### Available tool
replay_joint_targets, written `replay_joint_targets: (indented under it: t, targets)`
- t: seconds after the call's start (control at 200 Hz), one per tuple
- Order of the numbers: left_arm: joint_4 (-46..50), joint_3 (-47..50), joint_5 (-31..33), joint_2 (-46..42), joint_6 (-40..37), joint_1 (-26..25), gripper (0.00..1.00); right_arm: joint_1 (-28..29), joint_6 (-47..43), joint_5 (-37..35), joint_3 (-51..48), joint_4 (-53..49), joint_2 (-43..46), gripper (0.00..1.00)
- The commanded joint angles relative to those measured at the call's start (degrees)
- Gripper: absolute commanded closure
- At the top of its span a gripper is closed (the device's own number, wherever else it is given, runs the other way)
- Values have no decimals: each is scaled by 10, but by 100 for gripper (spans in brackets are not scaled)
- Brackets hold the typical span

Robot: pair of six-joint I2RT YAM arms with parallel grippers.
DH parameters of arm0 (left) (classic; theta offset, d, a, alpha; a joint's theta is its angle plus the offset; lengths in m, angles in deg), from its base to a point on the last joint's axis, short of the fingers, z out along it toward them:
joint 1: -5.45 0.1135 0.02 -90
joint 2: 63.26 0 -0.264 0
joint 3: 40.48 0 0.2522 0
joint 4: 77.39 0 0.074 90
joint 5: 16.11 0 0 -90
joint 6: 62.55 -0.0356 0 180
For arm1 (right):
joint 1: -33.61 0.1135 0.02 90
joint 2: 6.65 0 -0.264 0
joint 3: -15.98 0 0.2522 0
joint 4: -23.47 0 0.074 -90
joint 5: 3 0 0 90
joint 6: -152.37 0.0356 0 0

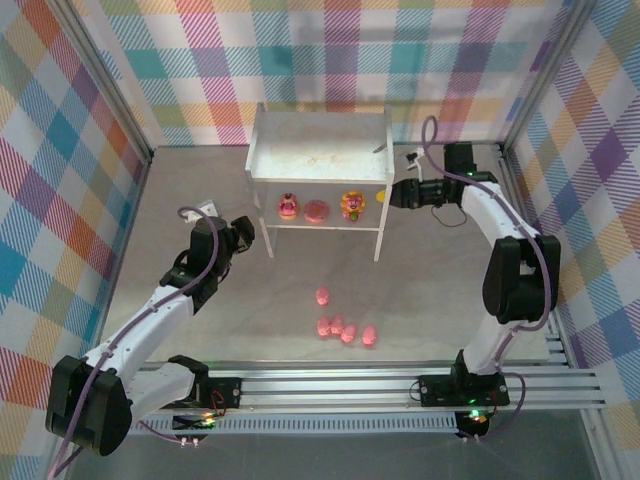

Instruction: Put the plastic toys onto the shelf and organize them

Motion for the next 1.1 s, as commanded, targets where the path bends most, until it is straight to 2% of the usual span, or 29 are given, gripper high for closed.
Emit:
replay_joint_targets:
  t: [0.0, 0.2, 0.325, 0.405, 0.58, 0.65, 0.715, 0.85, 0.94, 1.095]
  targets:
    - [8, -17, 8, -14, -14, 7, 34, -20, 14, -18, -12, 18, 28, 63]
    - [25, -18, 5, -31, -21, 7, 34, -50, 69, -125, -26, 0, 55, 62]
    - [57, -28, -46, -36, -19, -3, 37, -50, 93, -216, -58, -13, 100, 61]
    - [99, -41, -51, -34, -24, -44, 37, -50, 122, -298, -80, -36, 139, 61]
    - [186, -37, 31, -53, -8, -167, 37, -16, 189, -505, -134, -132, 283, 60]
    - [207, -23, 69, -66, 11, -212, 38, 29, 206, -572, -150, -175, 343, 60]
    - [221, -5, 79, -78, 36, -238, 38, 79, 231, -629, -156, -223, 387, 61]
    - [258, 27, 109, -91, 76, -297, 39, 197, 313, -677, -188, -297, 453, 63]
    - [281, 39, 134, -90, 86, -327, 39, 309, 385, -729, -227, -322, 462, 63]
    - [287, 53, 150, -121, 94, -342, 37, 486, 525, -790, -266, -326, 426, 61]
